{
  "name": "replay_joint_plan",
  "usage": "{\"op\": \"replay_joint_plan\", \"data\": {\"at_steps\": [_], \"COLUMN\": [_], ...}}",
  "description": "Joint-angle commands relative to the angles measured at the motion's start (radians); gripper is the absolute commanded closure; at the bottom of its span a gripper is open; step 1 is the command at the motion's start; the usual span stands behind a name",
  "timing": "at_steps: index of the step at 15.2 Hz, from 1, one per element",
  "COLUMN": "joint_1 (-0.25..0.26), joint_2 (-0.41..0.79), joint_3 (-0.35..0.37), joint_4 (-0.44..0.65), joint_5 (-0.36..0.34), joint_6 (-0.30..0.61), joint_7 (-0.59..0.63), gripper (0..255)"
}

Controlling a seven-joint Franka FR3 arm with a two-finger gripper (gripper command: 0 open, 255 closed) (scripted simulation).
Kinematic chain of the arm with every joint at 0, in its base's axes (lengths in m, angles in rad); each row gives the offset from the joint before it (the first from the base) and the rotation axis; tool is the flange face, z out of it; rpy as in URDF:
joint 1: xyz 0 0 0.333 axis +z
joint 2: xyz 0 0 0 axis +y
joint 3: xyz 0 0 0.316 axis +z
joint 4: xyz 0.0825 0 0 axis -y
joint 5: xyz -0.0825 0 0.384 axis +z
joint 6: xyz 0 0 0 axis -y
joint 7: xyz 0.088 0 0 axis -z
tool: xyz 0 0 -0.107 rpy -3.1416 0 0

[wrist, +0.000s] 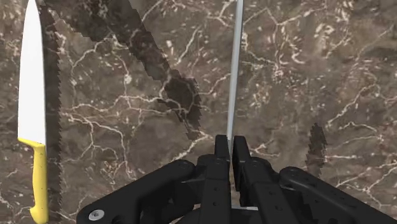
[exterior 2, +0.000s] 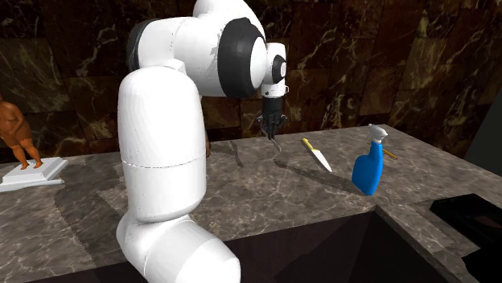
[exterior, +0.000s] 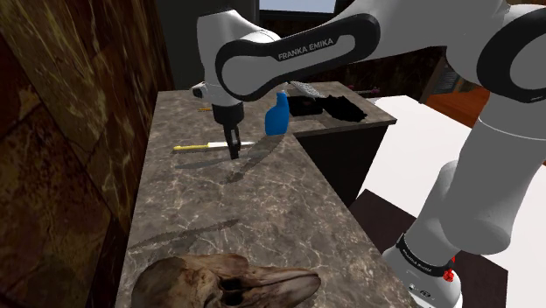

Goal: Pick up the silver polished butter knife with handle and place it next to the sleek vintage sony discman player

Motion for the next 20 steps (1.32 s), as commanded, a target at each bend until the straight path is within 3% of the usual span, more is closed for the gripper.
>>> {"op": "replay_joint_plan", "data": {"at_steps": [1,10,20], "joint_1": [-0.026,-0.139,-0.258], "joint_2": [-0.026,-0.09,-0.072], "joint_3": [-0.019,-0.119,-0.233], "joint_4": [-0.026,-0.106,-0.085], "joint_5": [0.006,0.015,0.01], "joint_6": [0.003,0.028,0.035], "joint_7": [-0.049,-0.262,-0.494], "gripper": [255,255,255]}}
